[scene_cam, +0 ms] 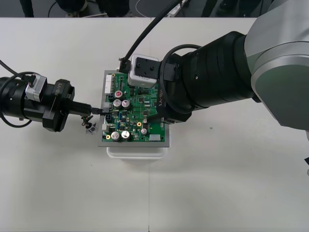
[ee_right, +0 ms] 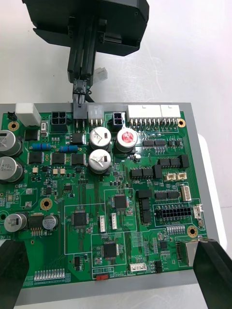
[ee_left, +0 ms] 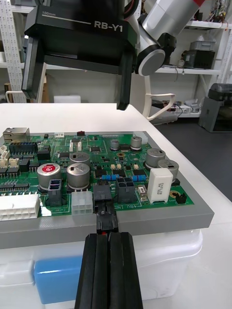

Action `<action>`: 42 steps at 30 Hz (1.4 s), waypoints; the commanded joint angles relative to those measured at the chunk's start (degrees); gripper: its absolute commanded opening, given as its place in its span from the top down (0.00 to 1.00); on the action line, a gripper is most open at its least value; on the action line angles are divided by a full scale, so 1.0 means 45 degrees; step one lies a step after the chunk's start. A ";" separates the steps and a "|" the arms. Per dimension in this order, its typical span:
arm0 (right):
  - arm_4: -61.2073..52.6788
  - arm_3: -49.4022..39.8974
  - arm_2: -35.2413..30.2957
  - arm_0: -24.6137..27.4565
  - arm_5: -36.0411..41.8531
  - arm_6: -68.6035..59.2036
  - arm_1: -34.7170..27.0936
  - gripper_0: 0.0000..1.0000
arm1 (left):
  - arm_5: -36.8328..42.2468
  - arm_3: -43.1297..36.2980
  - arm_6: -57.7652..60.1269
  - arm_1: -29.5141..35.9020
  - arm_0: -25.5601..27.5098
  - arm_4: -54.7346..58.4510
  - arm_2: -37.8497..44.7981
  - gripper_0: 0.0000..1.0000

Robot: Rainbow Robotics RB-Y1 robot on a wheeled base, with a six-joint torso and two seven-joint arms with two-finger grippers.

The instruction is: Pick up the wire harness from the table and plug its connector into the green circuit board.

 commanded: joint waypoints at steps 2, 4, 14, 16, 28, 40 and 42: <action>-0.0225 -0.0409 -0.0433 0.0041 0.0014 0.0716 0.0186 0.00 | -0.0396 -0.0323 -0.0562 -0.0277 -0.0625 0.0005 0.0015 1.00; -0.0264 -0.0428 -0.0452 0.0041 0.0014 0.0657 0.0186 0.00 | -0.0396 -0.0304 -0.0542 -0.0297 -0.0625 0.0064 0.0015 1.00; -0.0439 -0.0428 -0.0452 0.0041 0.0014 0.0540 0.0186 0.00 | -0.0396 -0.0323 -0.0601 -0.0277 -0.0625 0.0122 0.0015 1.00; -0.0459 -0.0428 -0.0452 0.0080 0.0014 0.0540 0.0186 0.00 | -0.0396 -0.0323 -0.0620 -0.0297 -0.0625 0.0142 0.0015 1.00; -0.0361 -0.0428 -0.0452 0.0080 0.0014 0.0579 0.0167 0.00 | -0.0396 -0.0304 -0.0542 -0.0336 -0.0625 0.0337 0.0015 1.00; -0.0303 -0.0428 -0.0452 0.0119 0.0014 0.0638 0.0167 0.00 | -0.0396 -0.0304 -0.0503 -0.0336 -0.0625 0.0357 0.0015 1.00; -0.0303 -0.0428 -0.0452 0.0119 0.0014 0.0638 0.0167 0.00 | -0.0396 -0.0304 -0.0503 -0.0336 -0.0625 0.0337 0.0015 1.00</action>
